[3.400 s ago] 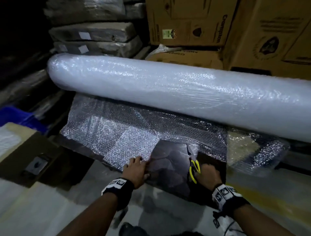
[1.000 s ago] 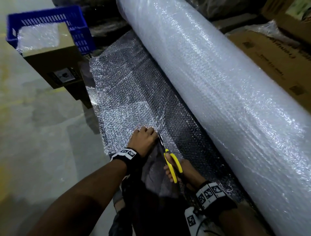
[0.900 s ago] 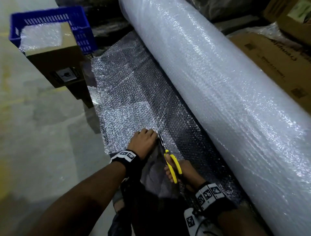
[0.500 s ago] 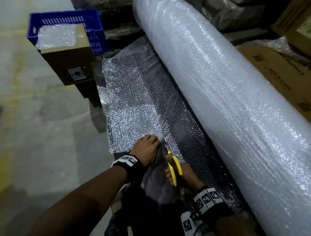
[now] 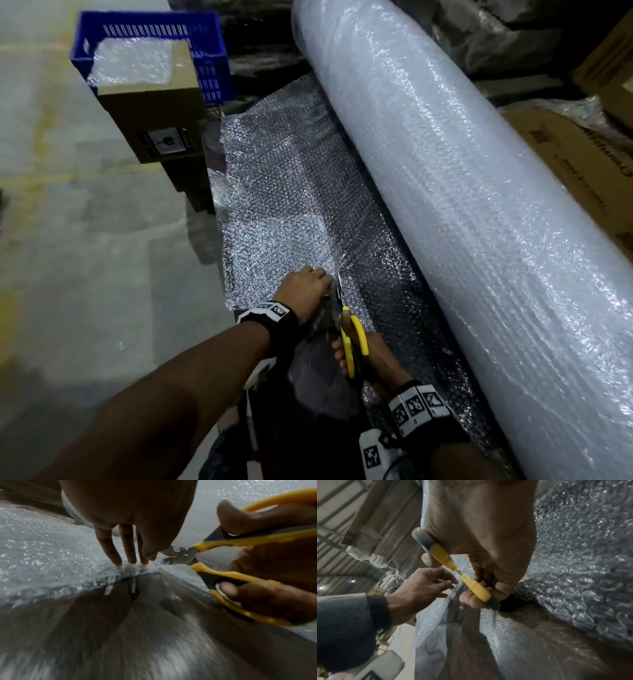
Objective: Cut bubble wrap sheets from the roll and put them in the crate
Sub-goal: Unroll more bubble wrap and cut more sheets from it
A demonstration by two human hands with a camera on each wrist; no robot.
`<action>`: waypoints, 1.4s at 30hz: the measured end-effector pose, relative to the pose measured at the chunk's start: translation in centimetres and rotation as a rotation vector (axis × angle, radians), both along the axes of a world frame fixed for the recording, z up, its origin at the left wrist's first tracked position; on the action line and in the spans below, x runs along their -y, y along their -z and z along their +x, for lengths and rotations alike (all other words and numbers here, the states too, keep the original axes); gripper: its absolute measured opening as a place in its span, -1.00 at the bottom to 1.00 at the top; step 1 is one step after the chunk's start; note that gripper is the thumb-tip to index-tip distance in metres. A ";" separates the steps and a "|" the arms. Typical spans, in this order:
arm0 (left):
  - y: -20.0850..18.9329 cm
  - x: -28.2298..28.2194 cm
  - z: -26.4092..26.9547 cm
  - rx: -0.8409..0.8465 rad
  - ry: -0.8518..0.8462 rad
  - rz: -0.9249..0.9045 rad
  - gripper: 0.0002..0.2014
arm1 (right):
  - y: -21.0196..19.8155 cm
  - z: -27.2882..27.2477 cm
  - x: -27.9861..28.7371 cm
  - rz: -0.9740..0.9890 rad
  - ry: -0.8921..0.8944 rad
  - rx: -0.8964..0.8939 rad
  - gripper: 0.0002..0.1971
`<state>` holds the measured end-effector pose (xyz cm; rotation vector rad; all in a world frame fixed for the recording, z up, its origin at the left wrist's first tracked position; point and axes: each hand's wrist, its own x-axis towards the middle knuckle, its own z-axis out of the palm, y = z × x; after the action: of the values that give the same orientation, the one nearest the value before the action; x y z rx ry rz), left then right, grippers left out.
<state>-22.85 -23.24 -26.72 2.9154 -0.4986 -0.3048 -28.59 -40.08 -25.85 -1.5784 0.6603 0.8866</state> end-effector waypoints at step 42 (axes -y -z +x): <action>-0.9 -1.4 3.0 -0.176 -0.210 0.057 -0.44 | -1.7 3.9 -0.8 -0.145 -0.120 0.040 -0.37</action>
<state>-19.84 -21.85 -25.80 2.9251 -0.1576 -0.5463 -24.68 -39.24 -24.17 -1.7768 0.6177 0.9097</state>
